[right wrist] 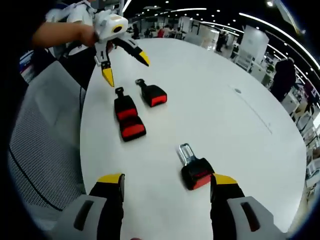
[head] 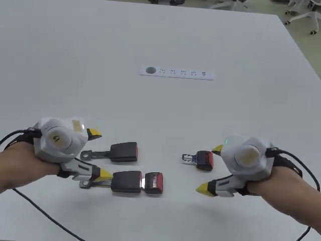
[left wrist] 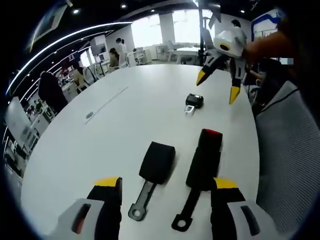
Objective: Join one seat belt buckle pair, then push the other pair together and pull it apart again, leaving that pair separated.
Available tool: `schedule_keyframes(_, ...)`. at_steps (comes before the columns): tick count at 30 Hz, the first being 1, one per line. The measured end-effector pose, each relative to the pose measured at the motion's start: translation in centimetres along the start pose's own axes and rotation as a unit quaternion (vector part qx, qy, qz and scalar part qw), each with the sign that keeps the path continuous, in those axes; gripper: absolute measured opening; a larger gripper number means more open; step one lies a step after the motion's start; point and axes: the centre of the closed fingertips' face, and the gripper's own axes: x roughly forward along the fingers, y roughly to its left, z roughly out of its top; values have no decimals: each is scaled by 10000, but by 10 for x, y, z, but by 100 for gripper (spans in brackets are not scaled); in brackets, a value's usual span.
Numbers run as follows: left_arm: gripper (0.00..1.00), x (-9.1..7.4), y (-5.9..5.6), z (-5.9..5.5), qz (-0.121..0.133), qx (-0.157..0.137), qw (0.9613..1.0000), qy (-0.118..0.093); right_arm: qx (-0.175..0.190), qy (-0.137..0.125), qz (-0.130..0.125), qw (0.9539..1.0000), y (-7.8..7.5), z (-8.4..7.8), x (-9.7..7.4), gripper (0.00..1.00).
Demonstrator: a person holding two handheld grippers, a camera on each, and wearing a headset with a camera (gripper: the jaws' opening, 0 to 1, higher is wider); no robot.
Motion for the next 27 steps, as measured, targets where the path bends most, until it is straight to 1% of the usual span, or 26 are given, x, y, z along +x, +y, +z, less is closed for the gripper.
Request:
schedule_keyframes(1, 78, -6, -7, 2, 32, -34, 10000, -19, 79, -52, -56, 9999, 3, -2, -3, 72)
schedule_keyframes(2, 80, -9, -9, 1, 83, -93, 9999, -39, 113, -68, -108, 9999, 3, -5, -4, 75)
schedule_keyframes(3, 81, -10, -7, -6, 106, -113, 9999, -45, 150, -86, -152, 9997, 4, -7, -5, 79)
schedule_keyframes(4, 82, -13, -7, -12, 171, -164, 9997, -45, 209, -146, -196, 9995, 5, -9, -7, 82)
schedule_keyframes(5, 83, -15, -10, -14, 211, -204, 9996, -37, 247, -170, -210, 9993, 6, -11, -9, 83)
schedule_keyframes(6, 85, -18, -13, -19, 264, -275, 9993, -20, 298, -174, -216, 9992, 10, -11, -14, 83)
schedule_keyframes(8, 87, -23, -18, -27, 309, -428, 9986, -3, 434, -224, -273, 9984, 11, -15, -16, 84)
schedule_keyframes(9, 87, -25, -16, -33, 314, -490, 9983, 0, 476, -237, -297, 9981, 11, -17, -18, 84)
schedule_keyframes(10, 88, -27, -18, -36, 315, -544, 9980, -6, 521, -243, -319, 9978, 12, -19, -21, 85)
schedule_keyframes(11, 89, -27, -20, -44, 320, -628, 9975, -10, 602, -287, -333, 9972, 13, -19, -24, 86)
schedule_keyframes(12, 90, -28, -22, -49, 324, -692, 9971, 5, 886, -504, -366, 9941, 15, -15, -28, 87)
schedule_keyframes(13, 91, -31, -24, -47, 334, -762, 9965, 7, 995, -593, -356, 9926, 16, -14, -31, 88)
schedule_keyframes(15, 94, -35, -29, -49, 387, -863, 9955, -31, 987, -643, -400, 9922, 15, -21, -33, 90)
schedule_keyframes(16, 96, -36, -30, -50, 416, -873, 9953, -35, 993, -638, -422, 9921, 17, -23, -34, 92)
schedule_keyframes(17, 97, -39, -30, -55, 448, -940, 9946, -27, 1017, -635, -427, 9919, 17, -25, -34, 93)
schedule_keyframes(19, 99, -42, -31, -57, 502, -1042, 9933, -46, 1088, -670, -447, 9908, 20, -25, -37, 94)
schedule_keyframes(20, 100, -45, -29, -58, 572, -1073, 9925, -79, 1113, -698, -452, 9903, 24, -21, -41, 95)
schedule_keyframes(21, 100, -49, -27, -60, 678, -1168, 9907, -134, 1157, -727, -436, 9897, 27, -18, -42, 97)
schedule_keyframes(23, 100, -54, -26, -60, 760, -1381, 9872, -240, 1091, -730, -441, 9904, 32, -14, -42, 99)
schedule_keyframes(24, 100, -55, -26, -59, 780, -1444, 9860, -301, 1036, -742, -459, 9908, 30, -16, -38, 99)
schedule_keyframes(25, 100, -55, -28, -55, 799, -1498, 9847, -386, 1005, -777, -494, 9907, 28, -15, -36, 99)
schedule_keyframes(27, 100, -56, -29, -57, 824, -1573, 9833, -389, 1028, -835, -532, 9898, 26, -14, -34, 99)
